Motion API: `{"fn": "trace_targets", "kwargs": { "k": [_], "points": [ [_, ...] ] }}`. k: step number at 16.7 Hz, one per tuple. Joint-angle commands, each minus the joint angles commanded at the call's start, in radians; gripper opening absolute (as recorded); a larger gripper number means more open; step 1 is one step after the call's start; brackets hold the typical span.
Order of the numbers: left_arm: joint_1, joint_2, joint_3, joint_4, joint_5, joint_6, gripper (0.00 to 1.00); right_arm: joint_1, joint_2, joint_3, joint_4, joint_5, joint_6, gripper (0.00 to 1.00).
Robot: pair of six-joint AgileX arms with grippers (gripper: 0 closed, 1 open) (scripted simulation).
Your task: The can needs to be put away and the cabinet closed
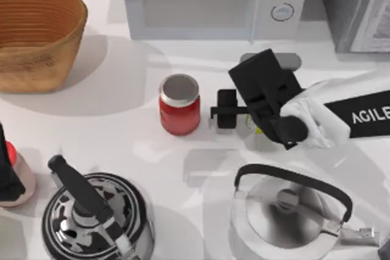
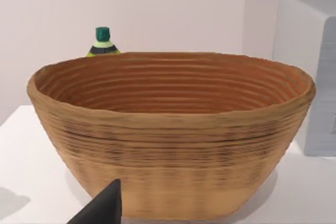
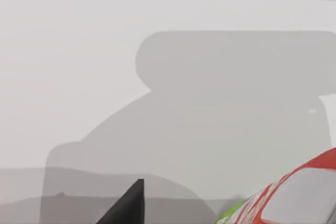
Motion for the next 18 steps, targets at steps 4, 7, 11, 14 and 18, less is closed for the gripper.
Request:
{"fn": "trace_targets", "kwargs": {
  "k": [4,7,11,14,18],
  "points": [
    [0.000,0.000,0.000,0.000,0.000,0.000,1.00,0.000,0.000,0.000,0.000,0.000,0.000,0.40],
    [0.000,0.000,0.000,0.000,0.000,0.000,1.00,0.000,0.000,0.000,0.000,0.000,0.000,0.17],
    [0.000,0.000,0.000,0.000,0.000,0.000,1.00,0.000,0.000,0.000,0.000,0.000,0.000,0.00],
    [0.000,0.000,0.000,0.000,0.000,0.000,1.00,0.000,0.000,0.000,0.000,0.000,0.000,0.00],
    [0.000,0.000,0.000,0.000,0.000,0.000,1.00,0.002,-0.002,0.000,0.000,0.000,0.001,0.00]
  ]
}}
